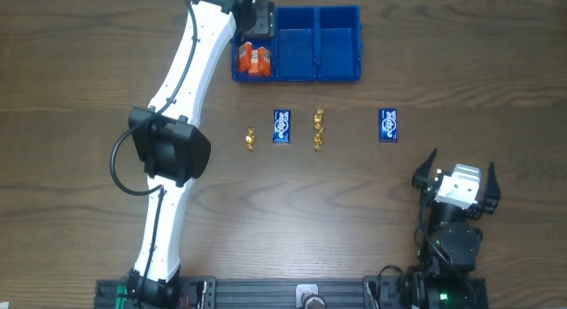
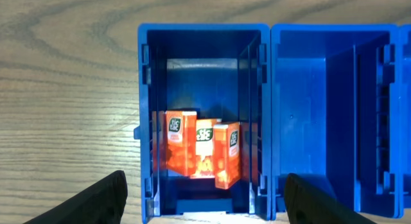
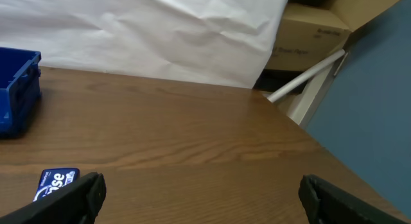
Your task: Sort Candies Into Trays
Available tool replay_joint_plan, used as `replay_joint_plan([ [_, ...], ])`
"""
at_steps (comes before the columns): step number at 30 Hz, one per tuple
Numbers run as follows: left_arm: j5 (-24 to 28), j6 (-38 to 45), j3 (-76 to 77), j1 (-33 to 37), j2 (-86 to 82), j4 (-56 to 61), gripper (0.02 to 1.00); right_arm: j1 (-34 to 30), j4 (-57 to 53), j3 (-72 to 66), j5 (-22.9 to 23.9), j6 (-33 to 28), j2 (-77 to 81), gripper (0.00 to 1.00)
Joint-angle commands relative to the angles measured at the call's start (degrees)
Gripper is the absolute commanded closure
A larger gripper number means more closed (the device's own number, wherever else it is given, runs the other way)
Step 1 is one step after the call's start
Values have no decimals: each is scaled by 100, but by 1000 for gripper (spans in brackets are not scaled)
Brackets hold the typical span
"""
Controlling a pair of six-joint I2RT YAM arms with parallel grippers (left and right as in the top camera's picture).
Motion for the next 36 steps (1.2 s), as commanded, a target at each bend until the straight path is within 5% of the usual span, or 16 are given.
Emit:
replay_joint_plan([
  [1,35,-157,-208,-9,-402,260,222,17,-31,-17,52,-31,-39,3],
  [10,-308,-223,-4616,92,-4450,3224,222,17,-31,-20,52,-31,-39,3],
  [13,-350,33,-5805,225,-5757,3818,93,17,-31,-20,52,-31,-39,3],
  [14,-341,96,-6137,304,-6129,3943,18,17,-28,-17,52,-31,-39,3],
  [29,1137,981,-10904,2286,-11573,4828,20,17,-28,-17,52,-31,-39,3],
  [36,1257,1104,-12393,2538,-13014,4885,20,17,-31,-20,52,-31,-39,3],
])
